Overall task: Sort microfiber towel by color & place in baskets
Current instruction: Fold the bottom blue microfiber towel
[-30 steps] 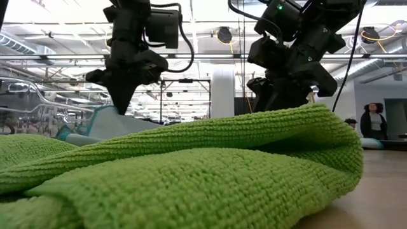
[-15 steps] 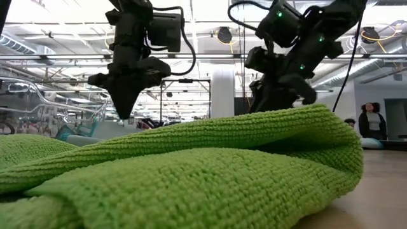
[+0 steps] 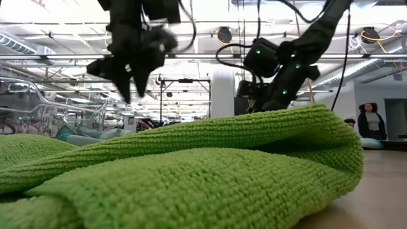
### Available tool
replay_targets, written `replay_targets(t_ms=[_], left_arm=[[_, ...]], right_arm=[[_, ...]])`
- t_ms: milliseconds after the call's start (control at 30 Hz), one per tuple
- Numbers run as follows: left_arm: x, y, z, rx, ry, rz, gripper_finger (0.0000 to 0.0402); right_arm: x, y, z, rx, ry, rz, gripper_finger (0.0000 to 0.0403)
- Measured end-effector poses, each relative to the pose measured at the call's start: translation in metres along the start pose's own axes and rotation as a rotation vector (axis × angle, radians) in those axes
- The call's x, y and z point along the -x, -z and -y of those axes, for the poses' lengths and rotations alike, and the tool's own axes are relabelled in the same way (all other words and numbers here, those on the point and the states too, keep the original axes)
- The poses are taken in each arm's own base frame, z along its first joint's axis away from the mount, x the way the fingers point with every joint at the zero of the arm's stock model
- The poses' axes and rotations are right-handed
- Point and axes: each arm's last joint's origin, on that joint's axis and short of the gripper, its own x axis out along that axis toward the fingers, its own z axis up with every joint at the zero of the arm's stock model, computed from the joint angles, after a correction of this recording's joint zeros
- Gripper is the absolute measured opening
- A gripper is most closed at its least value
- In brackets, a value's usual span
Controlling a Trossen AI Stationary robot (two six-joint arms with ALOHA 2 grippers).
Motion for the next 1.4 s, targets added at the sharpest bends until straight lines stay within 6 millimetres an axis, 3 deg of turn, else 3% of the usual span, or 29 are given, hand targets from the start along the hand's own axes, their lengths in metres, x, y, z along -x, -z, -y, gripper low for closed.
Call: replay_targets(t_ms=[233, 500, 667, 900, 1200, 1400], left_arm=[[-0.019, 0.042, 0.03, -0.05, 0.047, 0.037, 0.0142], [-0.065, 0.058, 0.01, 0.033, -0.068, 0.004, 0.0121], [-0.08, 0.061, -0.001, 0.062, -0.048, -0.02, 0.0118], [-0.088, 0.066, -0.013, 0.082, -0.07, -0.077, 0.0117], [-0.089, 0.067, -0.012, 0.075, -0.054, -0.067, 0.0117], [-0.088, 0.068, -0.011, 0.077, -0.039, -0.093, 0.0117]], right_arm=[[-0.001, -0.026, 0.011, -0.003, 0.07, 0.054, 0.0141], [-0.02, -0.018, 0.012, -0.005, -0.013, 0.002, 0.0141], [-0.023, -0.016, 0.012, -0.033, 0.013, -0.023, 0.0141], [-0.001, -0.008, 0.015, 0.027, 0.121, -0.181, 0.0141], [0.018, 0.006, 0.018, 0.037, 0.219, -0.374, 0.0141], [0.039, -0.002, 0.015, -0.016, 0.237, -0.322, 0.0141]])
